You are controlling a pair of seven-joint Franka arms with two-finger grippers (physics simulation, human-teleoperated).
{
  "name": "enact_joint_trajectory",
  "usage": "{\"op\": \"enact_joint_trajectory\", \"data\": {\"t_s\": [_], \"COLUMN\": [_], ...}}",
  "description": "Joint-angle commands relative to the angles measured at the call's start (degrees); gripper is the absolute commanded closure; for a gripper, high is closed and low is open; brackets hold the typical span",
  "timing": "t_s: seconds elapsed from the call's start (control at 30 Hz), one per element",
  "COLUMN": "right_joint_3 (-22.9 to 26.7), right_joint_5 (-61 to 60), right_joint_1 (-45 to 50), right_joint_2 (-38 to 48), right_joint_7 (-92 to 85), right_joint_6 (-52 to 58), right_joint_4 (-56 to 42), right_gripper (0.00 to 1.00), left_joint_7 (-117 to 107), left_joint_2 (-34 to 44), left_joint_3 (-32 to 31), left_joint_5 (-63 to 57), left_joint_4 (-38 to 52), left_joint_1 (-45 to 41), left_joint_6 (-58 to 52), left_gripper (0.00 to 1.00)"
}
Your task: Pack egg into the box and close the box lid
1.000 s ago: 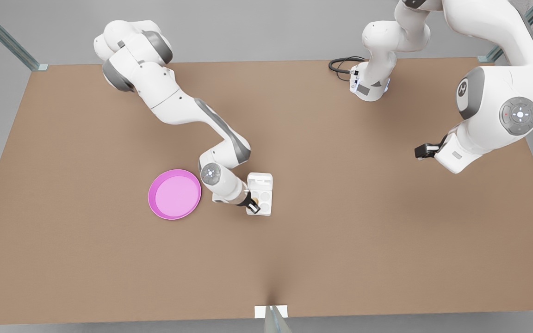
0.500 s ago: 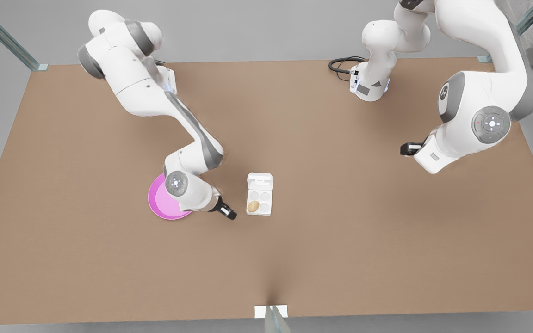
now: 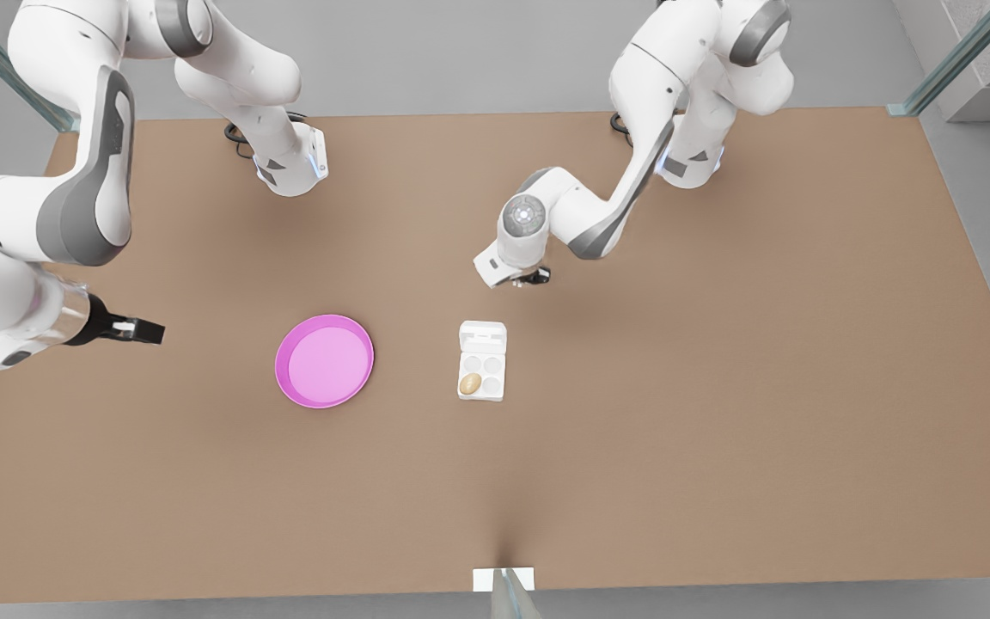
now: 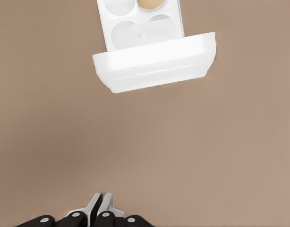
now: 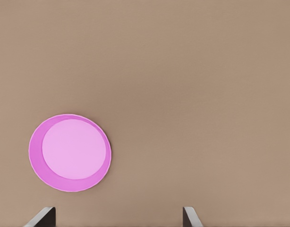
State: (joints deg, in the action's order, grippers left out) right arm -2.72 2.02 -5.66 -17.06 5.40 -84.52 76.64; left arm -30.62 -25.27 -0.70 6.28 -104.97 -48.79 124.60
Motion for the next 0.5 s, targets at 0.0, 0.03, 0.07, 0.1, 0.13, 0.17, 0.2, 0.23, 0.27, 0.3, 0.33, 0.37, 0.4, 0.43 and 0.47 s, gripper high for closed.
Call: {"op": "enact_joint_trajectory", "data": {"t_s": [0.0,0.03,0.07,0.1,0.13,0.17,0.2,0.23,0.27,0.3,0.33,0.37,0.4,0.43,0.47], "right_joint_3": [0.0,0.0,0.0,0.0,0.0,0.0,0.0,0.0,0.0,0.0,-0.09,0.0,0.0,-0.09,-0.09], "right_joint_5": [0.09,0.0,-0.17,-0.17,-0.08,-0.17,-0.17,-0.17,-0.17,-0.17,-0.17,-0.17,0.09,0.0,0.0], "right_joint_1": [0.04,0.04,0.04,0.04,0.04,0.04,0.04,0.04,0.13,0.04,0.04,0.04,0.04,0.04,0.04], "right_joint_2": [0.0,-0.08,-0.35,-0.35,-0.35,-0.35,-0.35,-0.35,-0.35,-0.43,-0.35,-0.43,-0.43,-0.43,-0.43], "right_joint_7": [-0.04,-0.04,-0.04,-0.04,-0.04,-0.04,-0.04,-0.04,-0.04,-0.04,-0.04,-0.04,-0.04,-0.04,-0.04], "right_joint_6": [-0.03,-0.03,-0.03,-0.03,-0.03,-0.03,-0.03,-0.03,-0.03,-0.03,-0.03,-0.03,-0.03,-0.03,-0.04], "right_joint_4": [0.0,0.0,0.0,0.0,0.0,0.0,0.0,0.0,0.0,0.0,0.0,0.0,0.0,0.0,0.0], "right_gripper": [0.0,0.0,0.0,0.0,0.0,0.0,0.0,0.0,0.0,0.0,0.0,0.0,0.0,0.0,0.0], "left_joint_7": [-0.14,-0.67,-1.81,-2.77,-3.04,-3.39,-3.48,-3.39,-3.39,-3.39,-3.31,-3.31,-3.22,-3.04,-2.87], "left_joint_2": [-0.22,-1.18,-3.47,-5.22,-6.89,-8.21,-9.97,-11.11,-12.17,-13.66,-14.28,-15.42,-16.39,-17.0,-17.62], "left_joint_3": [0.0,0.0,0.0,0.0,0.0,0.0,0.0,0.09,0.18,0.18,0.18,0.35,0.44,0.53,0.62], "left_joint_5": [1.72,1.72,1.72,1.72,1.72,1.72,1.72,1.63,1.54,1.54,1.54,1.46,1.37,1.37,1.19], "left_joint_4": [0.03,1.08,3.89,6.17,8.55,10.4,12.59,14.0,15.76,17.78,18.48,20.06,21.21,22.35,23.58], "left_joint_1": [-0.07,-0.42,-0.6,-1.13,-1.13,-1.13,-1.13,-1.13,-1.13,-1.13,-1.04,-1.04,-0.95,-0.78,-0.6], "left_joint_6": [0.03,0.56,0.56,0.47,0.47,0.47,0.47,0.47,0.47,0.47,0.47,0.38,0.38,0.38,0.21], "left_gripper": [0.79,0.79,0.79,0.79,0.79,0.79,0.79,0.79,0.79,0.79,0.79,0.79,0.79,0.79,0.79]}}
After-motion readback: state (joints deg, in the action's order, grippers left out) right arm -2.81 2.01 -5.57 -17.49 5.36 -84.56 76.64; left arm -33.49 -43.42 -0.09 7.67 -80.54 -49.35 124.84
